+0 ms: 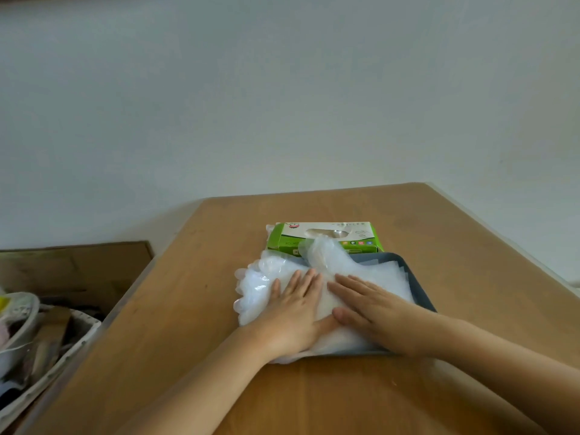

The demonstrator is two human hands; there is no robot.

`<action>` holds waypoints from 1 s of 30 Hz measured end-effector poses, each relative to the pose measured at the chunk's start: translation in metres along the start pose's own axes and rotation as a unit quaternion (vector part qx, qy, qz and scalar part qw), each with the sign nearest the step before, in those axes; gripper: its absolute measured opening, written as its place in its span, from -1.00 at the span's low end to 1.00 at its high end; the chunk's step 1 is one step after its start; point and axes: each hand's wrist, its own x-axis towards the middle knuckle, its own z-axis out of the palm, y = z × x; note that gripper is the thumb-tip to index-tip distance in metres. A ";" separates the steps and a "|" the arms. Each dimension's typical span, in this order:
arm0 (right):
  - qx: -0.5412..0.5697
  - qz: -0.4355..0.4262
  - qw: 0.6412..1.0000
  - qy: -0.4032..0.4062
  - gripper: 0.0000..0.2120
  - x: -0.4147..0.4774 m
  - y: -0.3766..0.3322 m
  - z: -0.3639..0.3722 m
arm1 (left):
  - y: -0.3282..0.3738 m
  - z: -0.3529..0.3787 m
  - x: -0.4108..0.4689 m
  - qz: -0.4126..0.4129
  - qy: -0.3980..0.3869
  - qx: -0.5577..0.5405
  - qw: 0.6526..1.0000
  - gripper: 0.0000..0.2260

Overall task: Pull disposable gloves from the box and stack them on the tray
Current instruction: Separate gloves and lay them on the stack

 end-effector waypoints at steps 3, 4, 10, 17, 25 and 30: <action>-0.076 -0.022 0.995 -0.056 -0.28 -0.007 0.021 -0.008 | -0.006 -0.005 -0.004 -0.024 -0.020 -0.009 0.999 -0.18; -0.094 -0.020 0.993 -0.069 -0.28 -0.009 0.027 -0.010 | -0.009 -0.006 -0.006 -0.031 -0.027 -0.015 0.999 -0.14; -0.124 0.022 0.983 -0.132 -0.19 -0.021 0.040 -0.037 | -0.030 -0.034 -0.017 -0.074 -0.091 0.025 0.993 0.02; 0.007 0.031 0.999 0.040 -0.66 0.020 0.048 -0.078 | -0.047 -0.087 0.003 -0.066 0.032 -0.108 0.991 -0.40; 0.007 0.015 0.996 0.084 -0.64 0.110 0.077 -0.074 | -0.085 -0.075 0.080 -0.068 0.109 -0.218 0.967 -0.56; -0.022 -0.036 0.998 0.036 -0.60 0.146 0.080 -0.066 | -0.086 -0.058 0.102 -0.035 0.090 -0.245 0.965 -0.53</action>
